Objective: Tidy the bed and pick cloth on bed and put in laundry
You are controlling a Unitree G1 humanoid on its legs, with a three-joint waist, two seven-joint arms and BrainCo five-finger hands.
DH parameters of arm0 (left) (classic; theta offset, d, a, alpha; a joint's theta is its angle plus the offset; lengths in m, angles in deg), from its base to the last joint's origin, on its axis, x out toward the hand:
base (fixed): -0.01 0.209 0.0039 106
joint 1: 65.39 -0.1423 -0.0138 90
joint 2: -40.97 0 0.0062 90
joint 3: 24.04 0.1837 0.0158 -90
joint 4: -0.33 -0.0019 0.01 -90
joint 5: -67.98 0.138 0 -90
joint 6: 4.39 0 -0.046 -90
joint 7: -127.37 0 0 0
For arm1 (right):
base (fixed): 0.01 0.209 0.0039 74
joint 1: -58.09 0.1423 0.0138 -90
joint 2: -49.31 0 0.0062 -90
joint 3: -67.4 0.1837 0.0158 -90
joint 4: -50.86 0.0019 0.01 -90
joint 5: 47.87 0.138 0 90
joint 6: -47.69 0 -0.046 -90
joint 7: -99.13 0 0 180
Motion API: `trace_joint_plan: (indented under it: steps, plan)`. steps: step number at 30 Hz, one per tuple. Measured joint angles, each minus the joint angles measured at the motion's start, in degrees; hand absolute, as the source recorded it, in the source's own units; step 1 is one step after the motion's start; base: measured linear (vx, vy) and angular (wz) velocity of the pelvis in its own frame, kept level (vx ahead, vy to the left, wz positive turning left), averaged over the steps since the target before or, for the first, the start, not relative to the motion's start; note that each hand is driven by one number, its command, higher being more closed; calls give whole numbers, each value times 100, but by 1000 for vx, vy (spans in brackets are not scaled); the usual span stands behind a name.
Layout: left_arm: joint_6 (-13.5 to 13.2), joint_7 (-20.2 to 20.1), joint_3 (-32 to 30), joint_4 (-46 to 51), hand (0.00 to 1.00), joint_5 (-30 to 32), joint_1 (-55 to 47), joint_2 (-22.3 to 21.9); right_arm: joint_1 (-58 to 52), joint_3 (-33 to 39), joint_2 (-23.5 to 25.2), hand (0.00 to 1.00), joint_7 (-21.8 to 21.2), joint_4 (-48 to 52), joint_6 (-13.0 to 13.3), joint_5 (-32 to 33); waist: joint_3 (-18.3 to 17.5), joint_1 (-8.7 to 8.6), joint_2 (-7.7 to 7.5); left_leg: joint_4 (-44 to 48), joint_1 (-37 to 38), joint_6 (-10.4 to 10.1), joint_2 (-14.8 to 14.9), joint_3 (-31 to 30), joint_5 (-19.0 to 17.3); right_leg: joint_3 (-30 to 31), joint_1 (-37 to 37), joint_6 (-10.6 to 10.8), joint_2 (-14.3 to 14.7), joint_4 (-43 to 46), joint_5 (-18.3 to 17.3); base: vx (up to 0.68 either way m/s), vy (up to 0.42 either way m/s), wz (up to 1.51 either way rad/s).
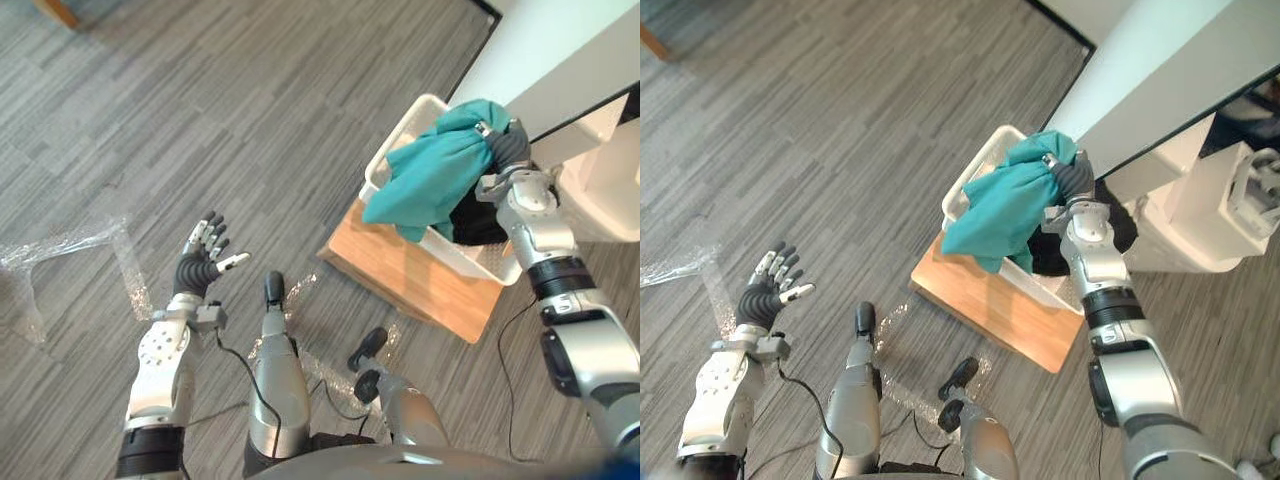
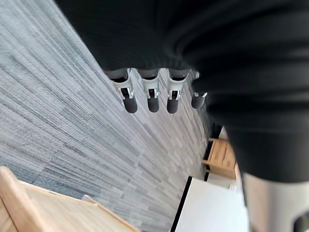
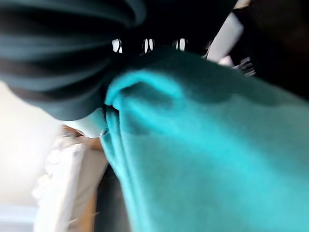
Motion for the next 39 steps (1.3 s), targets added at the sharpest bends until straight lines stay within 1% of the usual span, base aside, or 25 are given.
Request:
trace_joint_plan:
  steps: [1, 2, 3, 6, 10, 13, 16, 18, 19, 21, 23, 24, 27, 30, 31, 32, 34, 36, 39]
  plan:
    - [1, -2, 23, -30, 0, -35, 67, 5, 48, -3, -49, 100, -11, -60, 0, 10, 15, -3, 23, 1, -28, 2, -3, 9, 1, 17, -37, 1, -1, -11, 12, 14, -5, -14]
    - [1, -3, 72, -41, 0, -72, 147, 10, 120, -11, -132, 0, -39, -98, 0, 61, 40, -7, 61, 2, -77, 26, -4, 31, 19, 45, -103, 2, -3, -13, 24, 9, -8, -16]
    - [3, -6, 182, -69, 0, -83, 246, 17, 261, -11, -223, 0, -74, -196, 6, 126, 87, -16, 136, 3, -125, 51, -5, 65, 38, 84, -175, 0, -6, -21, 46, 13, -8, -17]
    - [60, -17, 435, -96, 0, -188, 338, 10, 392, -19, -357, 0, -177, -293, 7, 219, 162, -30, 257, 5, -167, 61, -12, 125, 59, 163, -280, -10, -22, -26, 80, 21, -4, -18]
    - [79, -31, 693, -306, 0, -308, 413, -30, 392, -82, -359, 0, -248, -324, 7, 159, 254, -206, 410, 6, -168, 60, -23, 163, 57, 209, -319, -9, -39, -28, 80, 35, -4, -6]
    - [95, -97, 730, -312, 0, -297, 411, -61, 389, -148, -359, 0, -211, -445, 29, 160, 271, -318, 442, 6, -157, 52, -19, 210, 51, 249, -338, -9, -39, -34, 80, 19, -5, -7]
    - [137, -248, 869, -309, 0, -273, 388, -109, 337, -146, -359, 0, -172, -392, 134, 125, 272, -401, 444, 7, -75, 36, -12, 287, 40, 292, -314, -2, -44, -34, 85, 13, -11, -11]
    - [242, -415, 886, -276, 0, -171, 264, -259, 184, -125, -362, 0, -170, -60, 189, -69, 272, -476, 444, 6, 53, 14, -9, 342, 21, 346, -229, -2, -46, -36, 85, 14, -17, -9]
    - [257, -475, 923, -251, 0, -143, 188, -282, 78, -115, -378, 0, -181, 142, 231, -70, 272, -483, 445, 6, 111, 1, -6, 377, 10, 387, -193, -2, -46, -39, 84, 15, -18, -17]
    - [391, -610, 1119, -70, 0, -57, -99, -290, -321, -67, -391, 0, -245, 694, 309, -74, 263, -509, 453, 5, 325, -19, 3, 474, -51, 469, -51, 0, -46, -51, 83, 19, -29, -19]
    - [482, -746, 1223, 90, 0, -15, -309, -333, -711, 16, -403, 0, -272, 1081, 334, -176, 250, -545, 457, 3, 504, -29, 8, 543, -108, 521, 93, 7, -46, -70, 78, 21, -38, -15]
    - [504, -773, 1306, 104, 0, -2, -389, -360, -947, 75, -412, 0, -284, 1228, 336, -253, 196, -569, 449, 0, 568, -82, 7, 588, -181, 588, 126, 33, -47, -71, 48, 23, -40, -13]
    - [702, -919, 1339, 106, 0, 53, -551, -456, -1627, 133, -410, 0, -319, 1531, 302, -291, -108, -628, 412, -3, 637, -77, 9, 620, -213, 616, 191, 43, -40, -113, 37, 48, -30, -6]
    - [730, -990, 1441, 106, 0, 57, -729, -454, -2204, 190, -331, 0, -315, 1716, 239, -293, -412, -669, 358, -2, 791, -66, 14, 661, -238, 639, 324, 50, -35, -129, 18, 91, -32, -6]
    - [732, -999, 1505, 105, 0, 55, -843, -452, -2517, 288, -266, 0, -308, 1884, 234, -292, -591, -649, 311, -2, 864, -89, 19, 734, -268, 727, 365, 45, -32, -151, 12, 104, -26, -18]
    - [734, -999, 1531, 103, 0, 55, -916, -455, -2678, 374, -201, 0, -279, 1993, 235, -291, -689, -655, 273, -2, 905, -92, 19, 766, -291, 756, 395, 45, -29, -177, 13, 127, -30, -20]
    - [734, -995, 1550, 4, 0, 54, -1121, -479, -3136, 714, 167, 0, -189, 2237, 249, -285, -920, -791, 164, -13, 1105, -122, 20, 866, -358, 833, 551, 65, -23, -227, -12, 85, -22, -18]
    - [734, -921, 1586, -246, 0, 58, -1236, -534, -3636, 926, 475, 0, -136, 2440, 301, -283, -1171, -876, 89, -27, 1265, -152, 22, 987, -438, 927, 625, 95, -28, -224, -61, 73, -16, -24]
    - [727, -701, 1557, -619, 0, 222, -1422, -692, -4590, 1214, 940, 0, -143, 2739, 362, -280, -1568, -1081, 40, -30, 1487, -192, 20, 1162, -538, 1079, 720, 118, -41, -201, -143, 85, -10, -25]
